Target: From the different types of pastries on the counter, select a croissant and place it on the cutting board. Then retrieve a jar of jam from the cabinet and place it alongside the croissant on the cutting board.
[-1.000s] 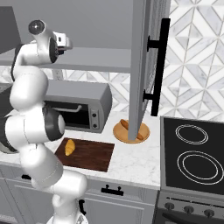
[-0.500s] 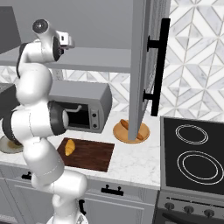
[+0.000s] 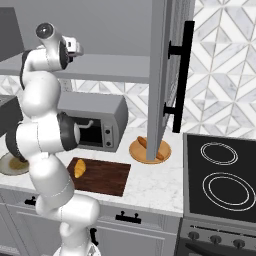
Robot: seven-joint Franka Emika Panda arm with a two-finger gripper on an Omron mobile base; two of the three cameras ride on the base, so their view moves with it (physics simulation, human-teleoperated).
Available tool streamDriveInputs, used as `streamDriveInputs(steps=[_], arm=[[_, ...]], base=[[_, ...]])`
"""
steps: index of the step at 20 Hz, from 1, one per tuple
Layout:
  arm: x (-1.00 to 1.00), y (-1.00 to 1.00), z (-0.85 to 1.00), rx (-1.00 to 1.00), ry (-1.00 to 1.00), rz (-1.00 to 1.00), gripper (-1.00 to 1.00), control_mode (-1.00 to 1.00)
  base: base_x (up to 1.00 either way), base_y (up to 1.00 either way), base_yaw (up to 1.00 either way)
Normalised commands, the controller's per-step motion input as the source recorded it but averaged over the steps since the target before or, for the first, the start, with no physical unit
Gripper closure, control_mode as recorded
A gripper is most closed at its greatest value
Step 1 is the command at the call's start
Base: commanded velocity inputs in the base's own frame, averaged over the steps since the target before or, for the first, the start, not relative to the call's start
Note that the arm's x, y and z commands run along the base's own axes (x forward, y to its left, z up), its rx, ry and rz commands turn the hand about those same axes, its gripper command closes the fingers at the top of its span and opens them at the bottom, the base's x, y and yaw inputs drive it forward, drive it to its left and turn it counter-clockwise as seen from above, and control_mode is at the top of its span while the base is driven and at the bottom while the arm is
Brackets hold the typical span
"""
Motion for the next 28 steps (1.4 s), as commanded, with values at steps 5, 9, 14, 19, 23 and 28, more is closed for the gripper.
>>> streamDriveInputs(steps=[5, 9, 14, 19, 23, 28], arm=[[0.18, 0.3, -0.02, -0.02, 0.0, 0.0, 1.0, -1.0], [0.06, 0.05, 0.0, -0.03, -0.07, 0.0, 1.0, -1.0], [0.0, 0.0, 0.0, -0.01, -0.11, 0.0, 1.0, -1.0], [-0.71, 0.0, 0.38, 0.0, -0.27, 0.0, 1.0, -1.0], [-1.0, -0.09, 0.22, 0.01, -0.11, -0.03, 1.0, -1.0], [-1.0, -0.34, -0.04, 0.0, 0.0, -0.12, 1.0, -1.0]], base=[[0.0, 0.0, 0.0], [0.0, 0.0, 0.0], [0.0, 0.0, 0.0], [0.0, 0.0, 0.0], [0.0, 0.0, 0.0], [0.0, 0.0, 0.0]])
